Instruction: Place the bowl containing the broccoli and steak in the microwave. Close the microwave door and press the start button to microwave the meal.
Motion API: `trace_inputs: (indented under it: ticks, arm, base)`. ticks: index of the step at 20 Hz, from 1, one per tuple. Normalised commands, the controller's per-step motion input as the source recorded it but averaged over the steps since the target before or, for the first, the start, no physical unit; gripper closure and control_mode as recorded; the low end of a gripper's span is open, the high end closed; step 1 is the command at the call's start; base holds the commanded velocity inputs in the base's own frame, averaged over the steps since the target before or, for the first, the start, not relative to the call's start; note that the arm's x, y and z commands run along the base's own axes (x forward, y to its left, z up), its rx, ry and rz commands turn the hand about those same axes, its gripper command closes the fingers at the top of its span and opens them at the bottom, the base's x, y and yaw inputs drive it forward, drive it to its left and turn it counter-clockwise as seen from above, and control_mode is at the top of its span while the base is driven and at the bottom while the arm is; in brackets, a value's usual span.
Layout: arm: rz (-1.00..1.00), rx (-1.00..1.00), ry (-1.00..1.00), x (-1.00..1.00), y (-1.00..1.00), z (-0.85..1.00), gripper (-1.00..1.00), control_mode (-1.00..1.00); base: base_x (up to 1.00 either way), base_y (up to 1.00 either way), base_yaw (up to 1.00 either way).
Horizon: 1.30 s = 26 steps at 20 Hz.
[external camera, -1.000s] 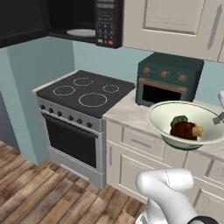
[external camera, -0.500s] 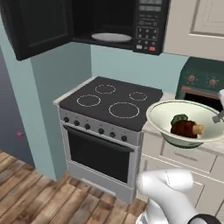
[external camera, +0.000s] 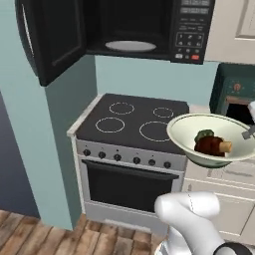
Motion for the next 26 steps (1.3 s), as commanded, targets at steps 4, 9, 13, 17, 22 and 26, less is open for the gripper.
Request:
trace_inputs:
  ticks: [4,9,13,17,22,26]
  arm:
    - [0.0,0.0,0.0,0.0,0.0,0.0,1.0,1.0]
    - [0.0,0.0,0.0,0.0,0.0,0.0,1.0,1.0]
    - [0.0,0.0,0.0,0.0,0.0,0.0,1.0,1.0]
    - [0.0,0.0,0.0,0.0,0.0,0.0,1.0,1.0]
    - [0.0,0.0,0.0,0.0,0.0,0.0,1.0,1.0]
    - [0.0,0.0,0.0,0.0,0.0,0.0,1.0,1.0]
  base:
    - [0.28,1.0,-0.44]
    - [0.46,0.83,-0.35]
    - [0.52,0.3,-0.23]
    - [0.62,0.0,-0.09]
    - [0.68,0.0,-0.06]
    - [0.41,0.0,-0.01]
